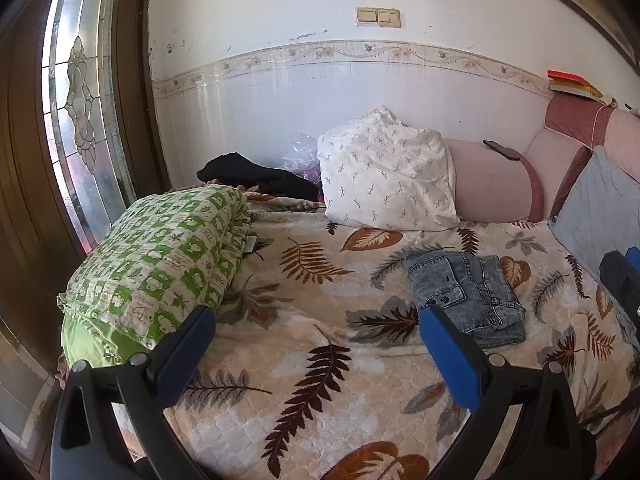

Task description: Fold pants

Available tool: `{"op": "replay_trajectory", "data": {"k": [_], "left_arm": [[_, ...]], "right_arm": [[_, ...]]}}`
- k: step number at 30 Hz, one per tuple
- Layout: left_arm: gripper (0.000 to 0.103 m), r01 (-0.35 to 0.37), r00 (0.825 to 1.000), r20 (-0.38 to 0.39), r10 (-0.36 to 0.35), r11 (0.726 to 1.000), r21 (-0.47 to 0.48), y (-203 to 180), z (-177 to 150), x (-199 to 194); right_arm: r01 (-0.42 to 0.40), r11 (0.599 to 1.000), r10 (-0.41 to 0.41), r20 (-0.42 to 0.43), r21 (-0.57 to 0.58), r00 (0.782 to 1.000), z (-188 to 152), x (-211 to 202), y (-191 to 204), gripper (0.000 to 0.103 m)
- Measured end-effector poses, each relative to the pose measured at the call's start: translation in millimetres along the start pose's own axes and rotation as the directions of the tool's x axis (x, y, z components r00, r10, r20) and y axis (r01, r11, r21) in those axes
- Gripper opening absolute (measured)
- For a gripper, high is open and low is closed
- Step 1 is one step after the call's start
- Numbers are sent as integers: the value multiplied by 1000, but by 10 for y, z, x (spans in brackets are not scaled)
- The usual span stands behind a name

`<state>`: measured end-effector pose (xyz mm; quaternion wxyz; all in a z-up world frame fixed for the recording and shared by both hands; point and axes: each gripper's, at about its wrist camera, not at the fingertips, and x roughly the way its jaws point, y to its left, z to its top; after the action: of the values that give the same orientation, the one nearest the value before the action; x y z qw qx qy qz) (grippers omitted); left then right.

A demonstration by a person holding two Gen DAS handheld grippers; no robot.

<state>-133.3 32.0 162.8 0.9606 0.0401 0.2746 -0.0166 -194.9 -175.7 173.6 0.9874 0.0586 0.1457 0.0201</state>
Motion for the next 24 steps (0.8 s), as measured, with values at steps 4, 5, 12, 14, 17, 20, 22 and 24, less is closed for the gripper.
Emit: {"op": "replay_trajectory", "data": {"k": [4,5,12,14,17,20,22,24], "left_arm": [[103,-12,1000,14,12,1000,-1,20,9,-52],[103,-12,1000,17,13,1000,-2,22,12,-64],[103,-21,999,27,20,1000,15,-6,-1,-122],[103,-19,1000,25,19,1000,19,-12,-4,-125],[103,-24,999,27,23,1000,19,-19,-7,-132],[103,-24,1000,18,24,999,28,-35,-18,-122],[103,-26,1000,16,25,999,30,-40,-21,-119],[103,-27,1000,12,27,999,34,-48,-37,-112]], "right_arm": [[-8,1000,8,-5,3,1000,-25,-6,37,94],[-8,1000,8,-5,3,1000,-25,-6,37,94],[-13,1000,13,1,-8,1000,-35,-48,74,94],[-18,1000,17,-4,-8,1000,-47,-53,83,94],[-18,1000,18,-7,-10,1000,-57,-51,83,94],[-18,1000,18,-12,-8,1000,-79,-49,79,94],[-20,1000,20,-14,-2,1000,-90,-47,69,94],[-22,1000,22,-14,3,1000,-100,-47,67,94]]}}
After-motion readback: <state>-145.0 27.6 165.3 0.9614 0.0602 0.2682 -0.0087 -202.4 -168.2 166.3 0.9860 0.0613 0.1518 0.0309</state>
